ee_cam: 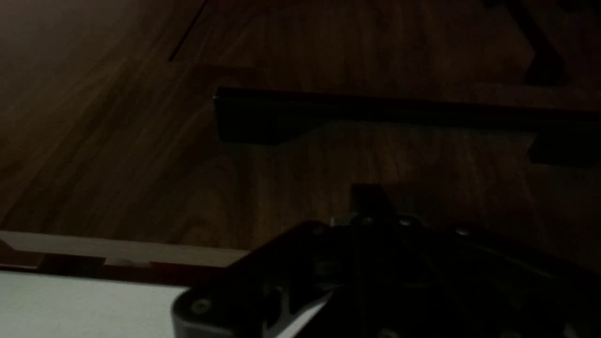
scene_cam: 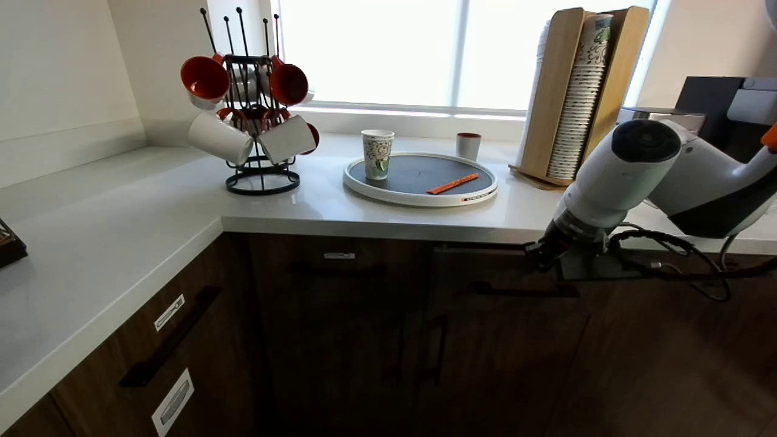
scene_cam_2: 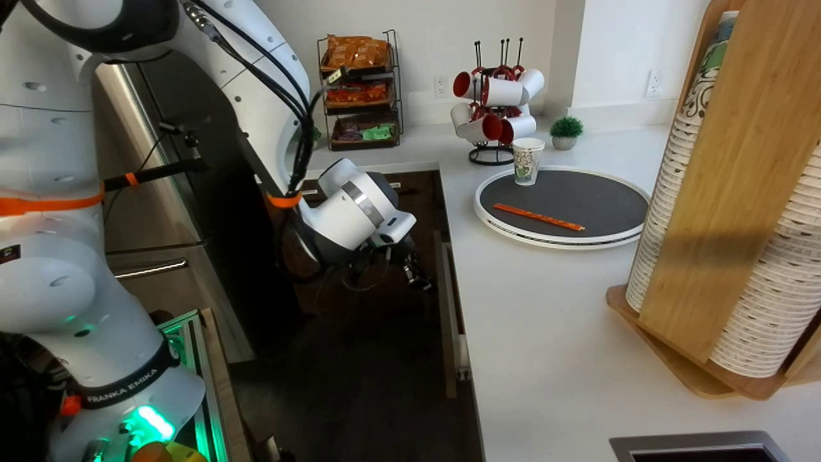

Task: Close the drawer

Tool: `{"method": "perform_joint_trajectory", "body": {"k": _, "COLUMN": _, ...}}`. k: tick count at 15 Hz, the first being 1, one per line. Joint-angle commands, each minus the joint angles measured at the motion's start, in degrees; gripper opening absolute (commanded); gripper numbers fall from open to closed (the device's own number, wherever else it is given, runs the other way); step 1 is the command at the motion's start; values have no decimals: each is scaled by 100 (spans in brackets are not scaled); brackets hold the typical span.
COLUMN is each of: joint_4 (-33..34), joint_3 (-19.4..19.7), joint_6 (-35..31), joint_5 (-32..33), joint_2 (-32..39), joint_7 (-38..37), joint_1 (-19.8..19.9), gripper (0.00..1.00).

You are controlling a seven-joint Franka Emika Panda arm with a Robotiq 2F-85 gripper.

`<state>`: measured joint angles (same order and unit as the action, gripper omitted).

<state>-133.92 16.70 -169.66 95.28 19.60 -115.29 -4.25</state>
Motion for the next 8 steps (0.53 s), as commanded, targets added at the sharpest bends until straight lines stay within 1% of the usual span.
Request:
{"method": "perform_joint_trajectory", "body": {"k": 1, "joint_4": 681, "joint_3": -63, "joint_6": 116, "joint_5": 1322, "joint_2": 531, "joint_7": -1502, "joint_1": 113, "gripper": 0}}
{"method": "perform_joint_trajectory", "body": {"k": 2, "joint_4": 753, "joint_3": -113, "joint_6": 126, "joint_5": 1647, "joint_2": 645, "joint_7": -1885, "joint_1": 162, "gripper": 0}}
{"method": "perform_joint_trajectory", "body": {"k": 3, "joint_4": 739, "joint_3": -145, "joint_6": 122, "joint_5": 1681, "joint_2": 721, "joint_7": -1955, "joint_1": 198, "gripper": 0}}
{"method": "perform_joint_trajectory", "body": {"k": 5, "joint_4": 614, "joint_3": -143, "joint_6": 48, "joint_5": 1551, "joint_2": 752, "joint_7": -1885, "joint_1": 194, "gripper": 0}}
{"method": "perform_joint_trajectory", "body": {"k": 8, "joint_4": 254, "joint_3": -55, "joint_6": 66, "joint_5": 1162, "joint_2": 529, "joint_7": -1506, "joint_1": 77, "gripper": 0}}
